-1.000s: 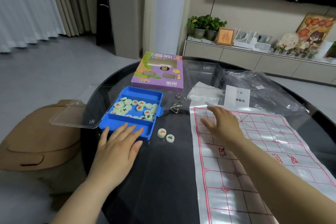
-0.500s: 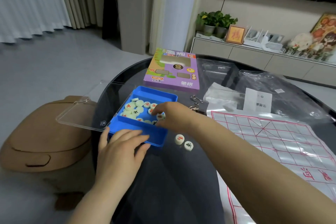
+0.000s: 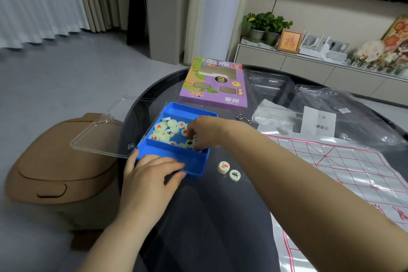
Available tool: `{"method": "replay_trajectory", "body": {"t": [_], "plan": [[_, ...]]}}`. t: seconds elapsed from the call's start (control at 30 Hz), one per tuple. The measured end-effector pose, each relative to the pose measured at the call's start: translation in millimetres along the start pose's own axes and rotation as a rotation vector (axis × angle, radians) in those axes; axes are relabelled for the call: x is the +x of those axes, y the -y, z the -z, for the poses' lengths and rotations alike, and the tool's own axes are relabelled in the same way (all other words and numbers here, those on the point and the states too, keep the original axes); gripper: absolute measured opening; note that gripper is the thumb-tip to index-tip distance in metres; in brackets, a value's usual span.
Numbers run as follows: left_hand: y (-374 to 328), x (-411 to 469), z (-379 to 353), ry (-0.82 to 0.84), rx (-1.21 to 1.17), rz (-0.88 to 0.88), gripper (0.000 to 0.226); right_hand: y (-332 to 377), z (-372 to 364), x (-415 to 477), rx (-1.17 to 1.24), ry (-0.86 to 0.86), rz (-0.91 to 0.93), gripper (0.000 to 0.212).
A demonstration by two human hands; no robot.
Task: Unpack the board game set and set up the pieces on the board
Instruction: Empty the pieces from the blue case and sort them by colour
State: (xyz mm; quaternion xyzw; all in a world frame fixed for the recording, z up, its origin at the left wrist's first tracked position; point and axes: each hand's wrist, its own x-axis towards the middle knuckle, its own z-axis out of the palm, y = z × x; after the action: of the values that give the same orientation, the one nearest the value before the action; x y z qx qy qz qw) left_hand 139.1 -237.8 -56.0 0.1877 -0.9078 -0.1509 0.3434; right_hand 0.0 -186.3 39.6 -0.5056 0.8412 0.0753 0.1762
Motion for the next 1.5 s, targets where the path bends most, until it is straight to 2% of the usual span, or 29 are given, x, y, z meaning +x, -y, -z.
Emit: {"method": "replay_trajectory", "body": {"t": [0.3,0.4,0.5,0.53,0.67,0.77,0.87,0.93,1.07,1.17,1.23,1.37,1.5], "plan": [[0,0,0,0.016,-0.032,-0.012,0.035,2,2,6,-0.006,0.039,0.011,0.035],[0,0,0,0.019,-0.05,-0.011,0.036,-2,2,11,0.137,0.05,-0.027,0.032],[2,0,0,0.036,-0.082,0.004,0.037,-9,0,12,0.326,0.032,-0.047,0.013],[2,-1,0,0.041,-0.093,0.013,0.036,-11,0,11,0.395,0.013,-0.05,0.009],[2,-1,1,0.054,-0.1,0.026,0.034,-22,-3,7,0.583,-0.088,-0.063,0.02],[1,0,1,0.059,-0.1,0.039,0.024,-24,-7,2,0.659,-0.183,-0.063,0.017],[1,0,2,0.073,-0.115,0.049,0.027,-27,-5,-11,0.794,-0.313,-0.05,0.022],[1,-1,3,0.088,-0.127,0.061,0.03,-35,-4,-25,0.772,-0.323,-0.048,0.021],[-2,0,4,0.1,-0.138,0.071,0.031,-52,-21,-45,0.57,-0.136,-0.109,0.016],[-3,0,6,0.11,-0.144,0.082,0.034,-59,-37,-49,0.533,-0.073,-0.14,0.015],[-3,0,6,0.111,-0.134,0.067,0.03,-60,-40,-50,0.548,-0.077,-0.138,0.008],[-1,-1,4,0.091,-0.115,0.06,0.028,-60,-29,-53,0.527,-0.15,-0.132,0.026],[0,-1,2,0.042,-0.081,0.01,0.036,-50,-15,-48,0.471,-0.274,-0.066,0.023]]}}
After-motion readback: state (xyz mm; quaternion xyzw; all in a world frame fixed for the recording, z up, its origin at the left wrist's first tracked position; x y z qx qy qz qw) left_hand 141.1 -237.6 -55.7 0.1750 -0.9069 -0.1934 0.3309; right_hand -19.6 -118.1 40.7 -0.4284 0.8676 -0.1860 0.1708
